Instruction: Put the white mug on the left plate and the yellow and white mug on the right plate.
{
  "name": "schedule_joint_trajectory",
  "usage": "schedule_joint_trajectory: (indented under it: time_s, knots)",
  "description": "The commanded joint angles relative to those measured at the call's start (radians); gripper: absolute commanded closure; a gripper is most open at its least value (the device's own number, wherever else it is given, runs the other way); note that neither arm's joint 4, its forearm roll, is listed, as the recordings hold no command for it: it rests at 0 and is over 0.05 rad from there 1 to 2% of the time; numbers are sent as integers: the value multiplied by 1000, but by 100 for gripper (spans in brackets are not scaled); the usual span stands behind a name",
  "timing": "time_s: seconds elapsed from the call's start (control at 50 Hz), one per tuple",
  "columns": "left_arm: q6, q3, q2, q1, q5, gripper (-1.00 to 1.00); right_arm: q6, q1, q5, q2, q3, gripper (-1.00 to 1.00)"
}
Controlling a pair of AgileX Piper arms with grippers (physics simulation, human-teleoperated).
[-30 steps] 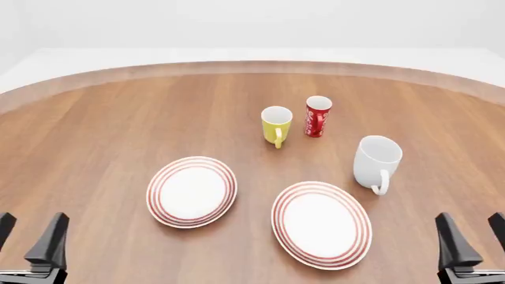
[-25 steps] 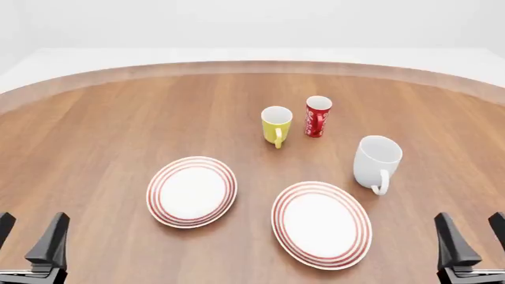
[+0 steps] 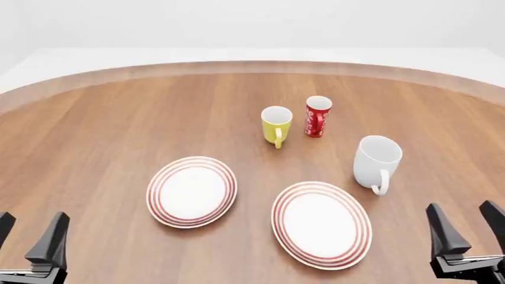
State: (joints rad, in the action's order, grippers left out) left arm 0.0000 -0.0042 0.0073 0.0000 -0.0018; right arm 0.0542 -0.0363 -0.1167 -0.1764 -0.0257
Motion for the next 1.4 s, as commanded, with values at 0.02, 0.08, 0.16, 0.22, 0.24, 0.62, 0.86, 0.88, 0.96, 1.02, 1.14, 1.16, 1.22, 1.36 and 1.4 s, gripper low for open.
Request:
schedule_joint_trajectory:
  time_s: [0.02,0.08,0.16,0.22,0.24,0.62,0.86,0.88,0.96,1.02,1.14,1.16,1.22,1.36,1.4]
  knots:
    - [0,0,0,0,0,-100,26,-19,-104,-136,-19,-100]
    - [0,0,0,0,0,-100,29,-15,-130,-166,-22,-100]
    - [0,0,0,0,0,-100,34,-7,-181,-228,-27,-100]
    - [0,0,0,0,0,-100,42,-4,-241,-302,-34,-100]
    - [0,0,0,0,0,-100,42,-4,-241,-302,-34,-100]
    - [0,0,0,0,0,-100,57,21,-446,-561,-54,-100]
    - [0,0,0,0,0,-100,34,39,-493,-653,-77,-100]
    - [0,0,0,0,0,-100,34,39,-494,-654,-77,-100]
    - [0,0,0,0,0,-100,31,38,-514,-690,-87,-100]
    - [0,0,0,0,0,-100,34,37,-544,-731,-92,-100]
    - [0,0,0,0,0,-100,31,29,-586,-792,-96,-100]
    - [0,0,0,0,0,-100,31,29,-588,-793,-96,-100]
    - [0,0,0,0,0,-100,26,34,-613,-836,-106,-100]
    - [0,0,0,0,0,-100,21,29,-660,-906,-115,-100]
    - [0,0,0,0,0,-100,20,31,-671,-921,-114,-100]
